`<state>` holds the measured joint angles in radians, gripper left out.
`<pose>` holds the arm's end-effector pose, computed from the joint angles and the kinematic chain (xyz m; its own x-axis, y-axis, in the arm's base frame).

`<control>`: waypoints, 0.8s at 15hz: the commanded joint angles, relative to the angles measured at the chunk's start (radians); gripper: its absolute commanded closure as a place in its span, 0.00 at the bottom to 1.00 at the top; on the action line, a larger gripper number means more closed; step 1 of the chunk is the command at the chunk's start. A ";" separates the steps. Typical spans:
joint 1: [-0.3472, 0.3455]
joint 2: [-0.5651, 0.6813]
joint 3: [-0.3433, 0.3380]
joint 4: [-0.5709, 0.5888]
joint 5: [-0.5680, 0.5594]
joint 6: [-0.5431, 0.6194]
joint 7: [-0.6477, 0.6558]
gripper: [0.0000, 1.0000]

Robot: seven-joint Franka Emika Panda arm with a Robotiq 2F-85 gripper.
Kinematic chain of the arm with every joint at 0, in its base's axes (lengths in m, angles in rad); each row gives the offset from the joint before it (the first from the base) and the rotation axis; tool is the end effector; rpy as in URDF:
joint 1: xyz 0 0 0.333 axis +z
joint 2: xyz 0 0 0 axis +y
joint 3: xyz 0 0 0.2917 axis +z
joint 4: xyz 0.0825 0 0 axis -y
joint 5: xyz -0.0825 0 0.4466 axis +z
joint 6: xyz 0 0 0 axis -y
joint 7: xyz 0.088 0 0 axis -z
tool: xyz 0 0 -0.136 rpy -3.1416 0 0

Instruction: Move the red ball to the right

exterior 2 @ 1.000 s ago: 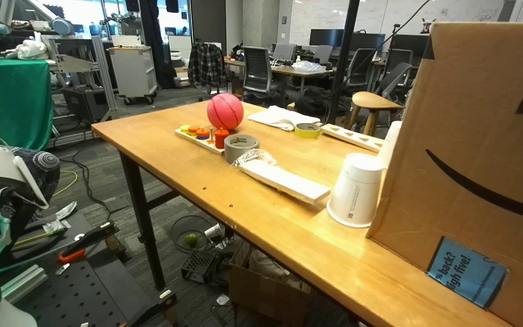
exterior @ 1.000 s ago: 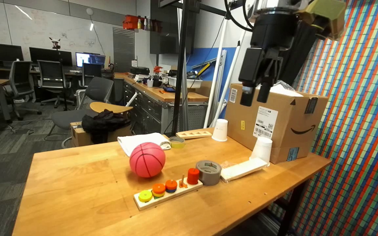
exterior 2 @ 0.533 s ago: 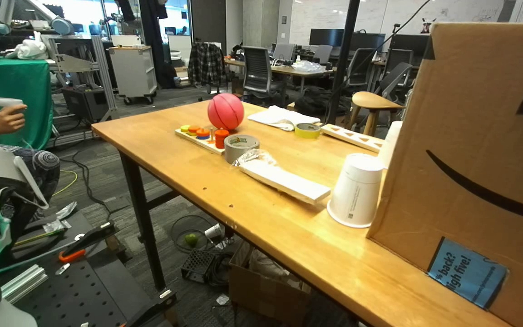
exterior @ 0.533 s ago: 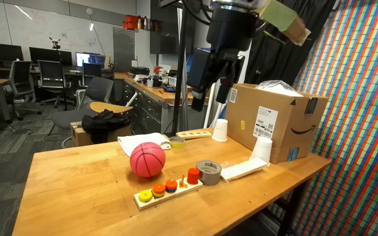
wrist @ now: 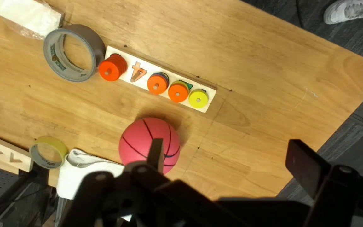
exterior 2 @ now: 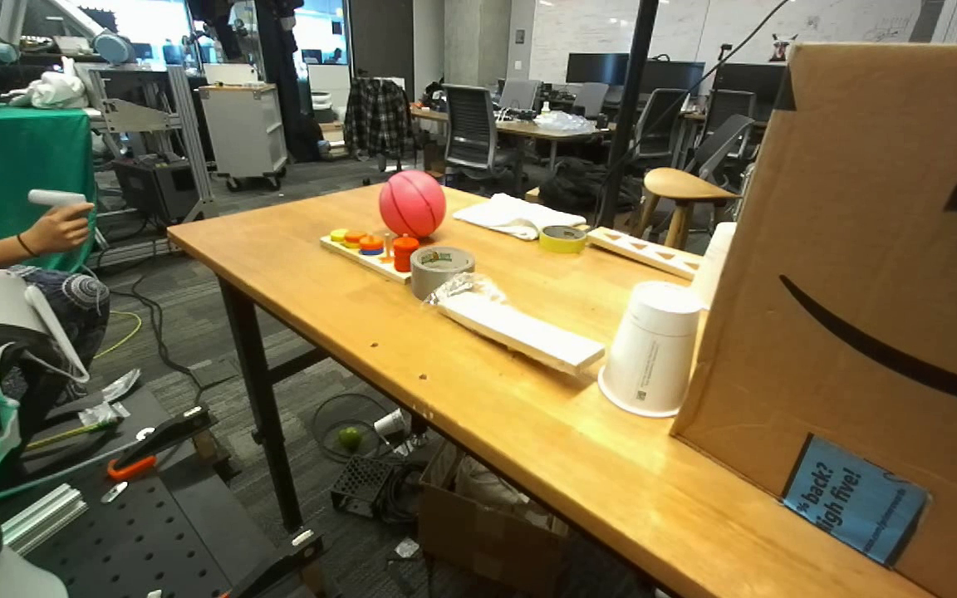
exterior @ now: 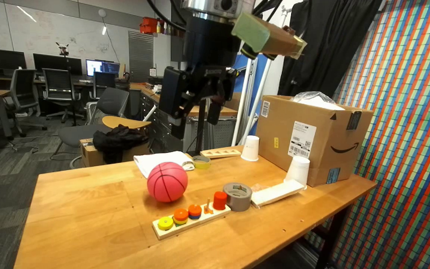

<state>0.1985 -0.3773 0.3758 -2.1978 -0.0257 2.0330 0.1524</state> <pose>0.4519 0.2974 0.4758 0.8880 0.4112 0.2060 0.3917 -0.9109 0.1299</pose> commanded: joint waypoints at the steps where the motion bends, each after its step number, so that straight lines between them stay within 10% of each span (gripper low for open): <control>1: 0.008 0.118 0.009 0.117 -0.064 0.001 0.032 0.00; 12: 0.055 0.399 -0.007 0.346 -0.102 -0.037 0.039 0.00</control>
<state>0.2150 -0.0539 0.3818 -1.9499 -0.1153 2.0304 0.1738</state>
